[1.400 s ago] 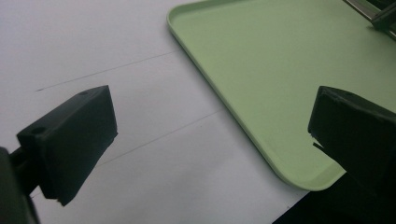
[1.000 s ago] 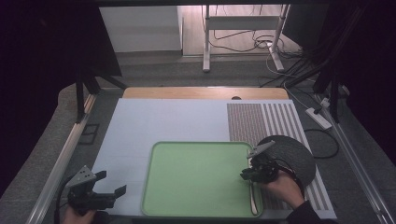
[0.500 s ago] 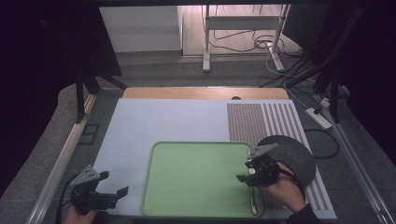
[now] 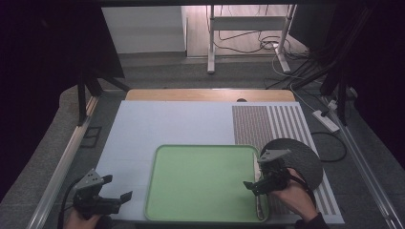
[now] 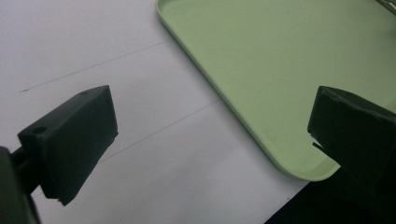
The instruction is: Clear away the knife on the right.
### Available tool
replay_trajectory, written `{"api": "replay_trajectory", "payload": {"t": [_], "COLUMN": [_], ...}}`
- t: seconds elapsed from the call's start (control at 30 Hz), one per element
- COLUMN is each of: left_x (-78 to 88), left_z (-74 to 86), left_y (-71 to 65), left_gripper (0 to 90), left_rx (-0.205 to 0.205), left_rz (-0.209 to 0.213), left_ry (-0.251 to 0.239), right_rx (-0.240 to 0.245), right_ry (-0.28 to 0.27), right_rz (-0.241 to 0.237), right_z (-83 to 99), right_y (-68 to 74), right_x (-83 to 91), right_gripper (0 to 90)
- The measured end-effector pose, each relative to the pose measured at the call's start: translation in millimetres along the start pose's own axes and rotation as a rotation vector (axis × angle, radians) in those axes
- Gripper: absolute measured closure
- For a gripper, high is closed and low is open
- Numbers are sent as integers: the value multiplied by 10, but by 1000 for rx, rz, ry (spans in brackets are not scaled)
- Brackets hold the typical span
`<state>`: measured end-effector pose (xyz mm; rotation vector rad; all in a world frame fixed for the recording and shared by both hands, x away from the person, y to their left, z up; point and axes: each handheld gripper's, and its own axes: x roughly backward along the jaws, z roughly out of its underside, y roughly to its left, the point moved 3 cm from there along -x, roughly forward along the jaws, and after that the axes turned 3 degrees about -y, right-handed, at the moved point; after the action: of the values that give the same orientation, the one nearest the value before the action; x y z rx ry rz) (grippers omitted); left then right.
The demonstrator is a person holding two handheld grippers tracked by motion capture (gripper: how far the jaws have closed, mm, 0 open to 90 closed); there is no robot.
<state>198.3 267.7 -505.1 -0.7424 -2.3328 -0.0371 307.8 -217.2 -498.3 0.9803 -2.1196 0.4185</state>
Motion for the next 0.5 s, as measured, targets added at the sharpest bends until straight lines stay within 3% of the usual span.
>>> {"api": "replay_trajectory", "payload": {"t": [0.5], "left_x": [14], "left_z": [3], "left_y": [4], "left_gripper": [16], "left_rx": [0], "left_rz": [5], "left_ry": [-14], "right_rx": [-37], "right_ry": [-59], "right_rz": [71], "right_z": [120], "right_y": [-49], "right_x": [260], "right_gripper": [0]}}
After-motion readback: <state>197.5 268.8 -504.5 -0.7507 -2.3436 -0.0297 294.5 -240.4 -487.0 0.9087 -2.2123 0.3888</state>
